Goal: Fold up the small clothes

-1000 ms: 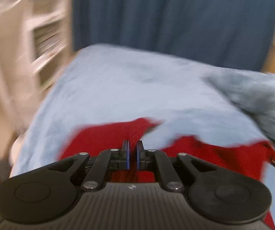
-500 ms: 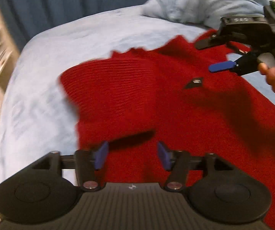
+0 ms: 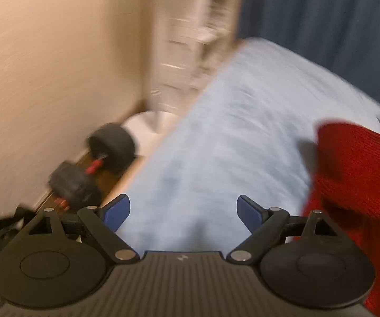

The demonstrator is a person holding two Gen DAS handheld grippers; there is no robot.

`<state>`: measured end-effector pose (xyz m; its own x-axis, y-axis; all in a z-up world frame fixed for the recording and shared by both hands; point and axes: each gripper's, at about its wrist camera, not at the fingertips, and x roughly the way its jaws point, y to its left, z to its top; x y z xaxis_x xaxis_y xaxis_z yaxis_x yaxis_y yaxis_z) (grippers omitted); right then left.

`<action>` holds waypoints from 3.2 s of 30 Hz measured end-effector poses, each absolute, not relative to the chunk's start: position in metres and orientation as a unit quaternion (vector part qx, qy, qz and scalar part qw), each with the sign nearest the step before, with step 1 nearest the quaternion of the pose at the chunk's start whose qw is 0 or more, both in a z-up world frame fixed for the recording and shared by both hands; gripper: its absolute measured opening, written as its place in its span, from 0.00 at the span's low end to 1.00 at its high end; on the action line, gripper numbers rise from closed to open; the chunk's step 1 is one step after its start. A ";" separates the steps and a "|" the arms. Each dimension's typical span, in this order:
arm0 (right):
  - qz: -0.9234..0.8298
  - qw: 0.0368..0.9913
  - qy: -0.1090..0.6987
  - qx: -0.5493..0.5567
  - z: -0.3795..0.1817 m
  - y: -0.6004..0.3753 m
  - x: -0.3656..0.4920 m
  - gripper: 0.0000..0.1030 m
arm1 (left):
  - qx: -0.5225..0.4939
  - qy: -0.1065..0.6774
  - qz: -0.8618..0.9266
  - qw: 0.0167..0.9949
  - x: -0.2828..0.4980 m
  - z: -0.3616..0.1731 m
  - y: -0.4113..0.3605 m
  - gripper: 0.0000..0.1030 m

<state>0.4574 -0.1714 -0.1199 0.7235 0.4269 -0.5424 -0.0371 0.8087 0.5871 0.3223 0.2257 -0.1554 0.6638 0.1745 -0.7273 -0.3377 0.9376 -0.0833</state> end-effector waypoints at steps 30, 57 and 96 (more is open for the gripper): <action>0.059 0.839 0.536 0.075 -0.145 0.026 0.551 0.09 | -0.379 0.303 0.293 0.824 0.287 -0.211 0.372 0.89; -0.197 0.889 0.344 0.229 -0.156 -0.309 0.393 0.08 | -0.302 0.287 0.275 0.867 0.298 -0.202 0.337 0.89; -0.191 0.841 0.276 0.424 -0.213 -0.401 0.194 0.69 | -0.062 0.402 -0.108 0.907 0.512 -0.173 0.036 0.87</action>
<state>0.1937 -0.4013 -0.2131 0.7750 -0.0872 -0.6260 0.5549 0.5678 0.6080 0.5124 0.0355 -0.1729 0.6527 -0.2459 -0.7166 0.1464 0.9690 -0.1991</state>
